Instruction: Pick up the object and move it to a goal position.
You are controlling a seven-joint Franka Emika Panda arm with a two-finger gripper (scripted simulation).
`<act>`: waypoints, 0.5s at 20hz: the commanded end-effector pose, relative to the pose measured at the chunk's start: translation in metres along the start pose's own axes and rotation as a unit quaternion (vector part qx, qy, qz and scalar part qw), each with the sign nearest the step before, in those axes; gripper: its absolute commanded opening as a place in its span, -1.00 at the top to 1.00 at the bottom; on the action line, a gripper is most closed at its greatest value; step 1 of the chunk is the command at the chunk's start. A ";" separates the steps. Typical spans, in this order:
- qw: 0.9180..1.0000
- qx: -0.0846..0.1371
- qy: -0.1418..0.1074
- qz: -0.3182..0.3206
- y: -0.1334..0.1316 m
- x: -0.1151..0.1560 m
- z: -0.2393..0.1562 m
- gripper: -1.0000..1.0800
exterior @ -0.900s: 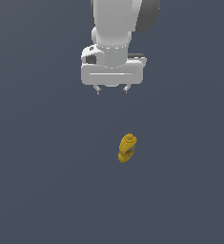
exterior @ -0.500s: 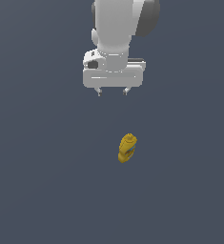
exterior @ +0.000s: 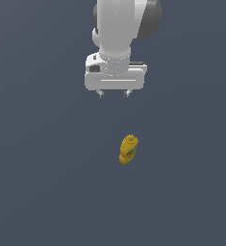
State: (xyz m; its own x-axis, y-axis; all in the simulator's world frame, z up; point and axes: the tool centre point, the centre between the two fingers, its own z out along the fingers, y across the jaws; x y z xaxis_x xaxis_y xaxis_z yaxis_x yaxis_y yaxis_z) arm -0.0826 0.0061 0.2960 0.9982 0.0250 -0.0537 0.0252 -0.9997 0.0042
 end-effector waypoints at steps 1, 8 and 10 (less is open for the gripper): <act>1.000 0.000 0.000 0.007 -0.001 0.002 0.001 -0.92; 0.999 0.000 0.003 0.049 -0.006 0.016 0.005 -0.92; 0.998 0.000 0.004 0.067 -0.008 0.022 0.007 -0.92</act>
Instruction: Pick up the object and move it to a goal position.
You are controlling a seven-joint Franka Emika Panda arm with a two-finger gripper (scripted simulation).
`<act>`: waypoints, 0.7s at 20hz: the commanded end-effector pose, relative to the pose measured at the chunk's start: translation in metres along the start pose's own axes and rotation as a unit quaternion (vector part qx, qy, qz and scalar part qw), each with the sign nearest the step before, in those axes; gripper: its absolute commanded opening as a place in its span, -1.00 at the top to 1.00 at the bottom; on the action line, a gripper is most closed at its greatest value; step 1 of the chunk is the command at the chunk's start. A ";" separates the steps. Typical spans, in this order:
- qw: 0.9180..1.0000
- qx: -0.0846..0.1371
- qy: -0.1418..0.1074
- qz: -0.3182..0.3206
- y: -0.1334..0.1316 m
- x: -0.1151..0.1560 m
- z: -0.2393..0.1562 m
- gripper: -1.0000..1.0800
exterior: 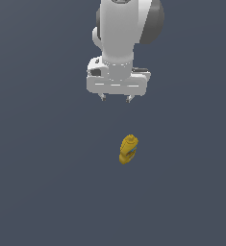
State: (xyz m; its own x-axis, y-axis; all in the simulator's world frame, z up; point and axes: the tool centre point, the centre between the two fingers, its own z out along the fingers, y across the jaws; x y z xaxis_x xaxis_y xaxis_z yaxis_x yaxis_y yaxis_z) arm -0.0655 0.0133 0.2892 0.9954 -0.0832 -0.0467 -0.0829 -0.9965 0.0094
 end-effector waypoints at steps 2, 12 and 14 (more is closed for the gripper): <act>0.999 0.000 0.002 0.032 -0.005 0.010 0.004 -0.92; 0.989 0.003 0.009 0.145 -0.025 0.043 0.020 -0.92; 0.986 0.003 0.010 0.168 -0.029 0.050 0.023 -0.92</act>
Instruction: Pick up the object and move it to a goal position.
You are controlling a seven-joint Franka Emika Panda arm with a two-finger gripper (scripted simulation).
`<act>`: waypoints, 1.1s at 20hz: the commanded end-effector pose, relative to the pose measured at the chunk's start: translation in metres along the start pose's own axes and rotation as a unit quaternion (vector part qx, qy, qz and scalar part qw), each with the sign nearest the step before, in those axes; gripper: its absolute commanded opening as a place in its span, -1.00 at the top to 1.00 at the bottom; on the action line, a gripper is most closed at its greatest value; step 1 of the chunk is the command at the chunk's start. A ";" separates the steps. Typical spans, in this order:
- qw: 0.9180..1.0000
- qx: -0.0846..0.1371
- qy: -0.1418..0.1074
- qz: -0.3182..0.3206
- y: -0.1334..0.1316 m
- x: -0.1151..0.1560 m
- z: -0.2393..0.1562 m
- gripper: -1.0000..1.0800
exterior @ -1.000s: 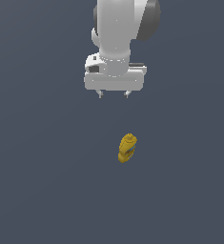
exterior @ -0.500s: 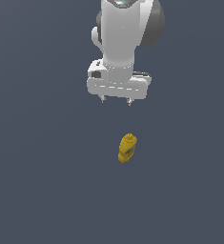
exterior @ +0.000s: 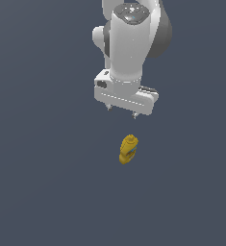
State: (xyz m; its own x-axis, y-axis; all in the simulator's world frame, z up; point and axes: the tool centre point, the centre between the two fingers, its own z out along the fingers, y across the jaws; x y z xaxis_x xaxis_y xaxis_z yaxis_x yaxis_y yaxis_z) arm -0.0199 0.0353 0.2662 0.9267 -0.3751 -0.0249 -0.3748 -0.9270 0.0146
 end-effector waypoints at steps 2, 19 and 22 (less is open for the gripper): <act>0.999 0.001 0.002 0.041 -0.010 0.009 0.007 -0.92; 0.979 0.009 0.010 0.202 -0.052 0.039 0.039 -0.92; 0.977 0.009 0.010 0.215 -0.056 0.041 0.042 -0.92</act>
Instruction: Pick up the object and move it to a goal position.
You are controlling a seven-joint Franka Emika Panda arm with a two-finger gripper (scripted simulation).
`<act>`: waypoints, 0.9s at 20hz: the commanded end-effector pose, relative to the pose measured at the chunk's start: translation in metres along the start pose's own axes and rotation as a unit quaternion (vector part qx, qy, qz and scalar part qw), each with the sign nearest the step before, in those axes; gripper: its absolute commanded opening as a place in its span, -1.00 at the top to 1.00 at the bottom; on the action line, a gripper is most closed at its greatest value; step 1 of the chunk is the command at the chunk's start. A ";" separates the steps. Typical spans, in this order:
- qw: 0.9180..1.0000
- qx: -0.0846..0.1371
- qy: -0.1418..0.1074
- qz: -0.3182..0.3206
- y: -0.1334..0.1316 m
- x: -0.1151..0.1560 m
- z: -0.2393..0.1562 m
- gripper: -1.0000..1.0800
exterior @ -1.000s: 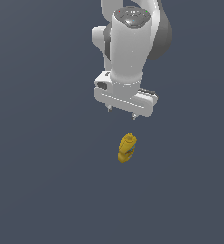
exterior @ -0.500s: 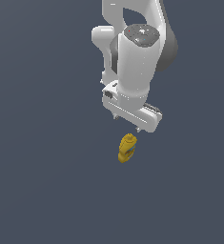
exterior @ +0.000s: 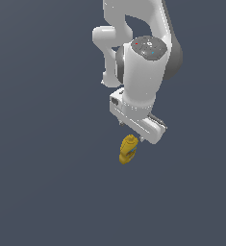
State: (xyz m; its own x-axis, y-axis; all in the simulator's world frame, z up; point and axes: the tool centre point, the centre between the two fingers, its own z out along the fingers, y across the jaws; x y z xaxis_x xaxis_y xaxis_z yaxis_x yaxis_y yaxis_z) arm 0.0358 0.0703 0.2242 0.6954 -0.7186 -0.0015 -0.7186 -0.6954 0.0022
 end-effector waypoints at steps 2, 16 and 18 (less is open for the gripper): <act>1.000 0.001 0.001 0.013 -0.004 0.001 0.003 -0.92; 1.000 0.001 0.001 0.017 -0.004 0.000 0.031 -0.92; 1.000 0.001 0.001 0.018 -0.004 0.000 0.041 -0.92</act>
State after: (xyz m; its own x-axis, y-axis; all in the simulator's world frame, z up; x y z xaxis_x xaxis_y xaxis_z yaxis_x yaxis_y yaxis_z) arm 0.0391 0.0731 0.1909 0.6702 -0.7422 0.0000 -0.7422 -0.6702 0.0001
